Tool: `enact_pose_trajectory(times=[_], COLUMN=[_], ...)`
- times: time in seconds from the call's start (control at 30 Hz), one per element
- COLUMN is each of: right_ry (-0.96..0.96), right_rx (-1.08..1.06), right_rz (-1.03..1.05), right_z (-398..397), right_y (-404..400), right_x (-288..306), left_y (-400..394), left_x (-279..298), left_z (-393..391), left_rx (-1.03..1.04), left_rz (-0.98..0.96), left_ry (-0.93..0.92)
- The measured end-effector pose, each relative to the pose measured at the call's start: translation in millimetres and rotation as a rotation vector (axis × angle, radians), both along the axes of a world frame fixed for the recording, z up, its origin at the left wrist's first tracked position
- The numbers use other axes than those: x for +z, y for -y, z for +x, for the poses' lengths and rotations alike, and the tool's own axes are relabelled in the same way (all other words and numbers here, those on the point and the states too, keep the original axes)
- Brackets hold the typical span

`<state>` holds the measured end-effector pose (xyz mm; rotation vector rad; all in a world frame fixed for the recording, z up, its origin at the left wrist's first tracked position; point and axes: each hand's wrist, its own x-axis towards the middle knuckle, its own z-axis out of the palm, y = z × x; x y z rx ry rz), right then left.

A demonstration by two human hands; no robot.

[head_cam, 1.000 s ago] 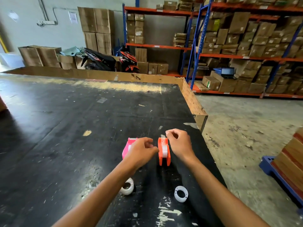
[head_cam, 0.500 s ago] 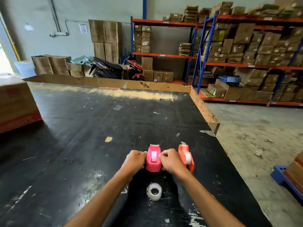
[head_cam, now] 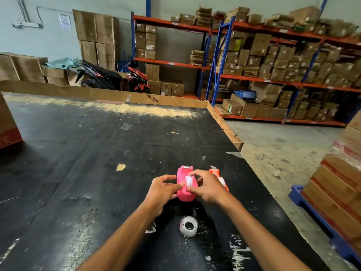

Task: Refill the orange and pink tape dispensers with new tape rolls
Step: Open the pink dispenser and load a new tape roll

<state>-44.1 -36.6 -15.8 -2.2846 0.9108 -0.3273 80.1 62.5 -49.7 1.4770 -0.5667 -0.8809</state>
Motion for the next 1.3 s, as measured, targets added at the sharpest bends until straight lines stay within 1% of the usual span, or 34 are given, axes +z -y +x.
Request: enact_pose_trajectory(times=[0.07, 0.13, 0.27, 0.33, 0.43, 0.53, 0.63, 0.8, 0.9, 1.0, 1.07, 1.13, 1.2, 1.23, 1.3], right_ry=[-0.096, -0.145, -0.181, -0.245, -0.378, -0.423, -0.378, -0.168, -0.070, 0.068, 0.168, 0.221, 0.255, 0.257, 0.217], right_rx=[-0.016, -0.026, 0.008, 0.033, 0.061, 0.107, 0.146, 0.089, 0.091, 0.040, 0.045, 0.063, 0.074, 0.088, 0.130], right_rz=[-0.058, -0.079, -0.087, -0.114, -0.254, -0.357, -0.385, -0.302, -0.171, -0.091, -0.002, 0.025, 0.014, -0.010, -0.116], right_z=[1.8, 4.4, 8.9, 11.2, 15.4, 17.3, 13.3, 4.2, -3.8, -13.2, -20.8, -28.1, -33.6, -34.8, -33.5], right_y=[3.4, 5.9, 4.8, 2.7, -3.6, -9.6, -10.7, 10.9, 16.3, 15.7, 14.2, 10.6, 6.3, 4.2, 0.5], right_x=[-1.9, -4.3, 0.8, 7.3, 19.7, 24.7, 20.4, 3.9, 4.8, 8.6, 10.2, 13.1, 17.3, 19.4, 21.7], left_y=[1.8, 3.5, 5.6, 6.4, 7.1, 9.8, 10.4, 9.5, 14.0, 16.4, 14.8, 9.5, 2.8, 0.1, -4.7], left_x=[-3.5, -5.5, -8.5, -8.5, -8.1, -6.2, -3.3, -4.1, -8.9, -12.4, -11.8, -8.1, 2.3, 9.1, 25.6], left_z=[2.1, 3.1, 6.1, 7.2, 7.0, 7.1, 7.6, 9.0, 8.0, 9.2, 10.5, 10.7, 4.9, 0.0, -10.8], left_rx=[-0.044, -0.075, -0.089, -0.085, -0.074, -0.051, -0.073, -0.089, -0.050, 0.032, 0.050, 0.079, 0.102, 0.084, -0.012], left_rz=[0.035, 0.064, 0.069, 0.083, 0.112, 0.118, 0.128, 0.121, 0.157, 0.223, 0.233, 0.211, 0.140, 0.082, -0.021], left_ry=[0.063, 0.121, 0.123, 0.127, 0.135, 0.114, 0.059, 0.046, 0.119, 0.255, 0.266, 0.308, 0.378, 0.375, 0.287])
